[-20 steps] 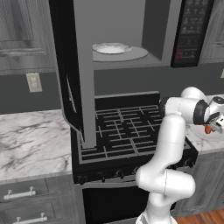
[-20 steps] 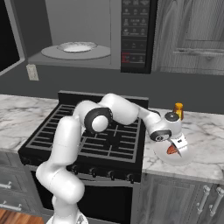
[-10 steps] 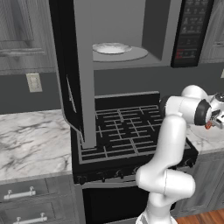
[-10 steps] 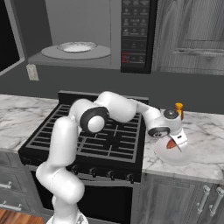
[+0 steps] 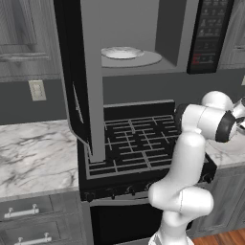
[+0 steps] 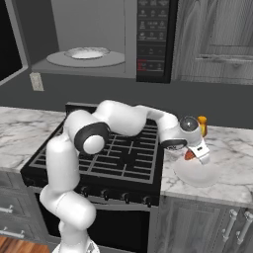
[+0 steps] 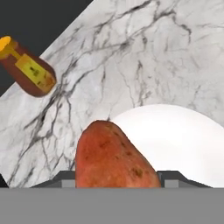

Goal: Pick the sweet potato from the counter and place it in the microwave. Then turn on the microwave.

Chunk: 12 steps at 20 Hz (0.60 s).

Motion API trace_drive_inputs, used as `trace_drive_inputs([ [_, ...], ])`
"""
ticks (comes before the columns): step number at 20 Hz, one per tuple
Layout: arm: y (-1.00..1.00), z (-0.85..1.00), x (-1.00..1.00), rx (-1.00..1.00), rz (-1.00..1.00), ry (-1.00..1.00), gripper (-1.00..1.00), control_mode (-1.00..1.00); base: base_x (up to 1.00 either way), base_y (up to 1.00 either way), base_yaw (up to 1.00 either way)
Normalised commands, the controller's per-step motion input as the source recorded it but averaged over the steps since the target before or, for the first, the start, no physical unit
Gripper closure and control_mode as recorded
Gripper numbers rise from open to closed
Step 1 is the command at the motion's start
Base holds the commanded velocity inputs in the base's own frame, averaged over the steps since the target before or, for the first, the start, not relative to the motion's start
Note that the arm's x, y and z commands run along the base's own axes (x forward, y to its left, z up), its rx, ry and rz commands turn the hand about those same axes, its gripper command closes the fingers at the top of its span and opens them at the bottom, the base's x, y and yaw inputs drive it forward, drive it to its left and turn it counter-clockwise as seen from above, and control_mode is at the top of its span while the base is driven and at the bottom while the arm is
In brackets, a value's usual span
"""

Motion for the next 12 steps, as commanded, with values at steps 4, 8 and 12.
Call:
trace_drive_inputs([
  [4,0.36,0.58,-0.28,-0.09,0.04,0.01,1.00,-1.00,0.00,0.00,0.00],
  [8,0.32,0.64,-0.34,-0.09,0.03,0.01,1.00,-1.00,0.00,0.00,0.00],
  [12,0.36,0.62,-0.29,-0.08,0.05,0.00,1.00,-1.00,0.00,0.00,0.00],
])
